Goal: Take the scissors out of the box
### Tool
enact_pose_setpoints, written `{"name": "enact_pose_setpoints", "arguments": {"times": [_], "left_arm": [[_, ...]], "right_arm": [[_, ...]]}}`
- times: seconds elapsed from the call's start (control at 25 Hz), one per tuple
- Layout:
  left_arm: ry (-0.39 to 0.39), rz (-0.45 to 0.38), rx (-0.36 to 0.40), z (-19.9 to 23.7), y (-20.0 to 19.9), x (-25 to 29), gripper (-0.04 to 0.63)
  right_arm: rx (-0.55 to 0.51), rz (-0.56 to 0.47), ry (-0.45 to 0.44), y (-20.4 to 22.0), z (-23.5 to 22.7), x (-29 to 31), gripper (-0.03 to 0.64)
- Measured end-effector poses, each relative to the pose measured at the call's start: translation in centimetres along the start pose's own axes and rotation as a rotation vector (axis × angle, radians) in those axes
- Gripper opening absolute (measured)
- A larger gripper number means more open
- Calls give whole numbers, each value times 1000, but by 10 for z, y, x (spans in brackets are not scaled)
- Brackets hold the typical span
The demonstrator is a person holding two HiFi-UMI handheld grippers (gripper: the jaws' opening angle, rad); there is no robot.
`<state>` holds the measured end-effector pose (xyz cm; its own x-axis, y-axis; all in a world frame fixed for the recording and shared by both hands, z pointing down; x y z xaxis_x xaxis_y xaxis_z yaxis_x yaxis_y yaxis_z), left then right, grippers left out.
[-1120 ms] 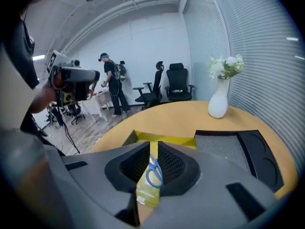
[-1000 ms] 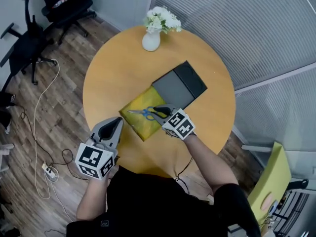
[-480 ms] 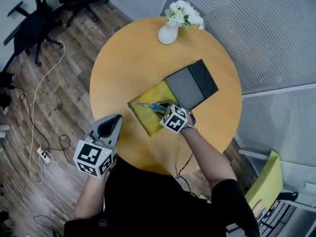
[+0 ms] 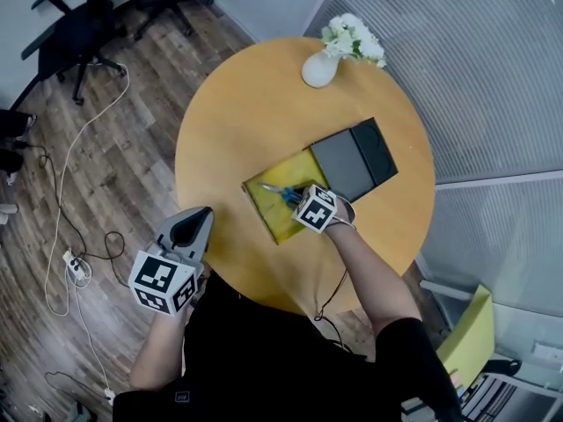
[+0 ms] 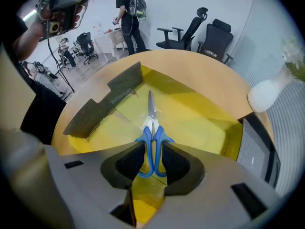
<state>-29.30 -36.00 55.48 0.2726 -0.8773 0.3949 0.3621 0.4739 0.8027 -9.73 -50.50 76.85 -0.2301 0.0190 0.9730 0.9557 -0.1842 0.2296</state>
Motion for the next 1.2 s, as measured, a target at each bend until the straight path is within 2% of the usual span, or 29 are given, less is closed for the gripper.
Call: {"name": "enact_pose_setpoints", "arguments": {"times": [0.16, 0.36, 0.48, 0.8, 1.2], "left_arm": [[1, -9, -9, 3, 3, -4, 15], [27, -17, -18, 1, 3, -7, 15], [63, -27, -1, -2, -4, -8, 15], [182, 4, 63, -16, -12, 4, 15], [307, 16, 142, -57, -32, 32, 15]], "right_arm": [[39, -4, -16, 1, -1, 2, 121], [92, -5, 49, 2, 1, 2, 104], [166, -33, 78, 1, 7, -5, 103], [237, -115, 188, -3, 22, -60, 100], [390, -285, 329, 21, 21, -139, 100]]}}
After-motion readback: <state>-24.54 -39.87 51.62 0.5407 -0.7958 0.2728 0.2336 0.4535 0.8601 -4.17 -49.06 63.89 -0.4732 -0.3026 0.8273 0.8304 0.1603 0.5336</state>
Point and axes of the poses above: the fingertips, and each gripper's own axes: x forward along the fingers, z to its left, y out of its underside, the point moved 3 cm from there along -x, backward along the fingers, and after that the axes turned 8 degrees about -x, right-handed, at the moved point
